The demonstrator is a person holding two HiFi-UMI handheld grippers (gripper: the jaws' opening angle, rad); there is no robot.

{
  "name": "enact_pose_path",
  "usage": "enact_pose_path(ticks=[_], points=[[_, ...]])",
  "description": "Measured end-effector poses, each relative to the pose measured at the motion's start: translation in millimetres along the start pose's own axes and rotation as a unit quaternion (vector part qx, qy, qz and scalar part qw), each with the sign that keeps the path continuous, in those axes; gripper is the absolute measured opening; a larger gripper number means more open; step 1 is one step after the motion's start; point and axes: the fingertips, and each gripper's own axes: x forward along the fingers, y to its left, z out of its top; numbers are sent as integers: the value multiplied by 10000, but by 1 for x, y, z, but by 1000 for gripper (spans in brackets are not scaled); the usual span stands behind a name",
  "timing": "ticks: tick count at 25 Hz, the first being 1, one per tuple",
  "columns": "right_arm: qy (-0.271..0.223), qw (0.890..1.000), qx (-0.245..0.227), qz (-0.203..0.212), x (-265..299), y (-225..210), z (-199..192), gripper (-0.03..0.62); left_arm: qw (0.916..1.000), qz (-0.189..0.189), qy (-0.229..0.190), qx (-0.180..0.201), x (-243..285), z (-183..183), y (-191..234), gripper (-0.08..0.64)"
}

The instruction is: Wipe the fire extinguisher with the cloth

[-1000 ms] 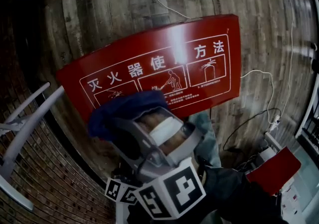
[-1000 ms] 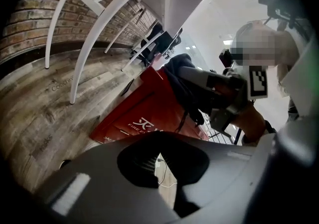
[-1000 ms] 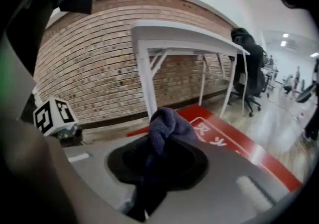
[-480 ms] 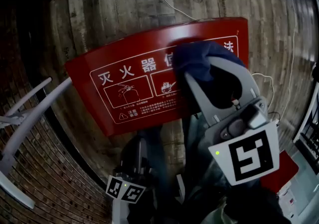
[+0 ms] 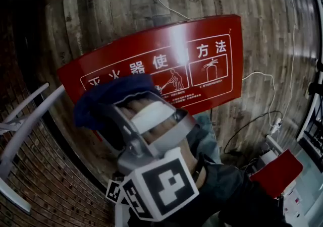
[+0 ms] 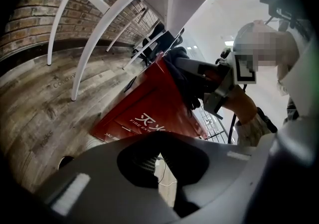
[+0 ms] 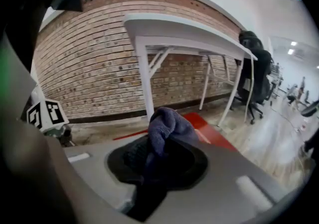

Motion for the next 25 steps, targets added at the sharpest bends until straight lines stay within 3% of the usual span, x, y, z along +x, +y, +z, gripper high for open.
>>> enact_pose_path(ticks=[3,6,10,12,15,18,20,25], points=[[30,9986,-293,446,-11,49,-16,69,10000,58,24,58,3,1,1,5],[73,9987,13,500,-40,68,-48,69,9999,131,37,104,5,1,2,5],[-127,9944,1034,-187,-95,19,-101,69,9999,61,47,153,11,2,-5,5],[-94,9874,1392,-751,-125,-19,-128,69,9998,35,55,190,14,2,-9,5],[56,9657,1996,-1657,-160,-63,-165,69,9997,7,99,228,19,-2,-16,5],[-229,9470,2420,-2101,-166,-74,-165,69,9995,-19,161,256,23,-7,-25,5],[-217,9509,2303,-2054,-158,-58,-158,69,9995,-29,212,246,28,-11,-29,5],[-629,9631,2277,-1287,-134,-8,-139,69,9991,-79,372,198,45,-15,-30,5]])
